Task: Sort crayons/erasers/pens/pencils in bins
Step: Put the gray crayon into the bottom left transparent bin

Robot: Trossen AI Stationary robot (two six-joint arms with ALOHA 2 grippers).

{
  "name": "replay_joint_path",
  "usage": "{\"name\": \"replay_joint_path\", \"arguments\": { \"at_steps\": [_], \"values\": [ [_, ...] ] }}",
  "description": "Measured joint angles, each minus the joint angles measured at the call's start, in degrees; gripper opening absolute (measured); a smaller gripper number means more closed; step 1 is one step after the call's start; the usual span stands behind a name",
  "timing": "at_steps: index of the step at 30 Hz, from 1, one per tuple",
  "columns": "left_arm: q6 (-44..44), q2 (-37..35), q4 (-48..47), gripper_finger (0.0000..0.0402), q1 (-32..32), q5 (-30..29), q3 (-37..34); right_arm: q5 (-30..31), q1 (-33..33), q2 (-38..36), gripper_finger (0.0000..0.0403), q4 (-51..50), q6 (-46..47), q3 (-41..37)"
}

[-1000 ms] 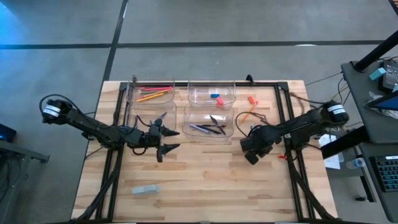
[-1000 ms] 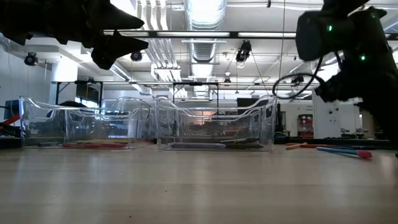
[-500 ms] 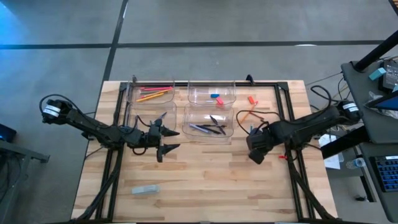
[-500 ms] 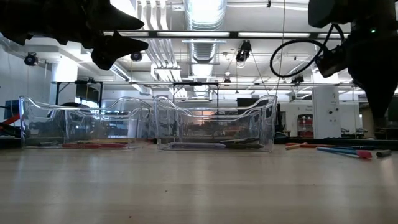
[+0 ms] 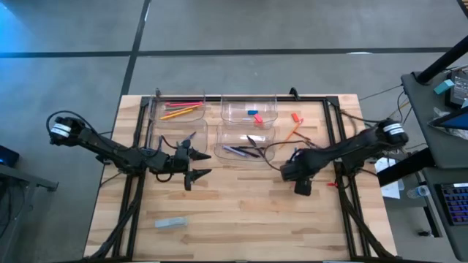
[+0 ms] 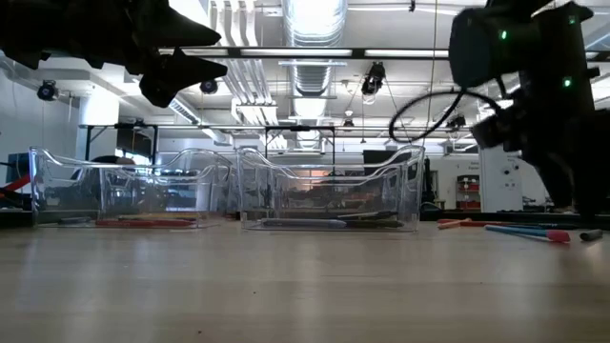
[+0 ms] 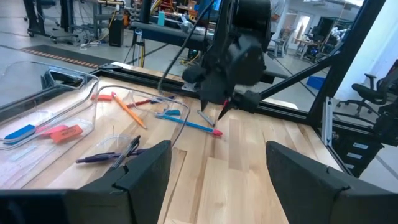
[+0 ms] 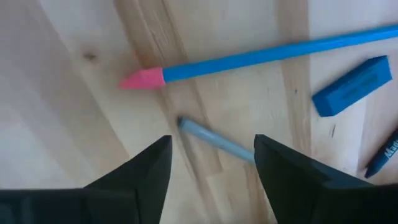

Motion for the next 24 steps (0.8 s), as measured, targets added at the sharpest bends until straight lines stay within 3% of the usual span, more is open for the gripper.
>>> {"name": "replay_joint_path", "arguments": {
  "at_steps": [12,24],
  "values": [
    [-1.0,0.0,-1.0,0.0246,0.0,0.0,0.0,-1.3,0.0,12.9,0.0191,-3.4,-11.4,0.3],
    [-1.1,0.0,-0.9,0.0246,0.0,0.0,0.0,-2.3,-1.2,13.7,0.0126,-2.3,-19.5,0.1]
  ]
}}
